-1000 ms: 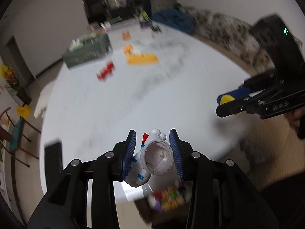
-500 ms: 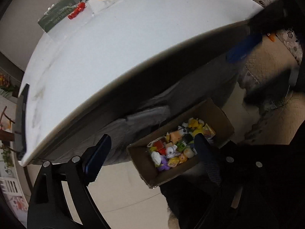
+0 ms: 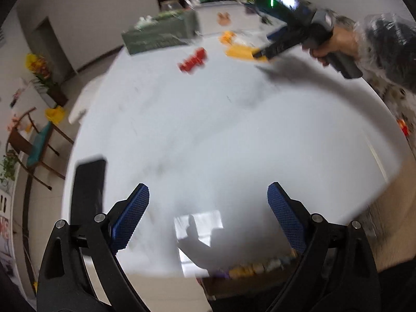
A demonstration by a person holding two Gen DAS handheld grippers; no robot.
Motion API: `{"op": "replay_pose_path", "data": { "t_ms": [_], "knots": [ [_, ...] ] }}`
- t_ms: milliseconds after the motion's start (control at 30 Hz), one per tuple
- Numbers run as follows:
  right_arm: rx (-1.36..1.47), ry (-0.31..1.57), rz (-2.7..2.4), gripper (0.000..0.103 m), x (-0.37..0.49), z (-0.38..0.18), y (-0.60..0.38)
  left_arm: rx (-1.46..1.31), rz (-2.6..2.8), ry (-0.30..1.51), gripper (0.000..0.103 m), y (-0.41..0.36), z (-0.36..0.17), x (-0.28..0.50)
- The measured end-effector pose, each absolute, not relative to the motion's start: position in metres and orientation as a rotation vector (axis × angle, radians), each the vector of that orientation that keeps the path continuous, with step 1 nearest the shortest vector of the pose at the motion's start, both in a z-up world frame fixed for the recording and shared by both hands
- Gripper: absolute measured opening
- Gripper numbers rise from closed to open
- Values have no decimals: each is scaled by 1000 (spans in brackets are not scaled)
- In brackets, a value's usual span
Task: Collect trash
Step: 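Carry the yellow duck and astronaut toy to the cardboard box, then grasp the white crumpled tissue with the right gripper while the left grasps the red figure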
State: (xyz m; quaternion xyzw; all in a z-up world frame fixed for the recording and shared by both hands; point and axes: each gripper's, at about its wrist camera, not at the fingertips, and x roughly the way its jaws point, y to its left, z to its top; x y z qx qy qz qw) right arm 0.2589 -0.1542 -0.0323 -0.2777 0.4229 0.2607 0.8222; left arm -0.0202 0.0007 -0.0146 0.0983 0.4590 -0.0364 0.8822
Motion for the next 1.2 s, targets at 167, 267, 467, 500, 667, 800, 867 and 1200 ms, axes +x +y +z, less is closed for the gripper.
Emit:
{"op": "replay_pose_path", "data": {
  "t_ms": [167, 267, 467, 500, 667, 800, 867, 1200],
  "knots": [
    [-465, 1051, 595, 56, 286, -49, -169, 229, -70, 918, 91, 2, -15, 64],
    [-442, 1053, 625, 46, 268, -49, -174, 279, -71, 891, 91, -4, -24, 124],
    [-286, 1097, 641, 14, 230, -44, -207, 335, -81, 881, 91, -16, -41, 243],
    [-217, 1119, 656, 6, 223, -44, -217, 330, -92, 899, 91, -18, -45, 258],
    [-231, 1117, 613, 0, 202, -54, -229, 222, -157, 968, 61, -19, -70, 289],
    [-250, 1063, 594, 11, 204, -57, -230, 173, -157, 969, 38, -24, -72, 269],
    [-224, 1031, 583, 62, 212, -53, -229, 186, -162, 958, 32, -29, -72, 250],
    [-286, 960, 496, 62, 344, -43, -166, 155, -124, 976, 25, -23, -69, 158]
  ]
}}
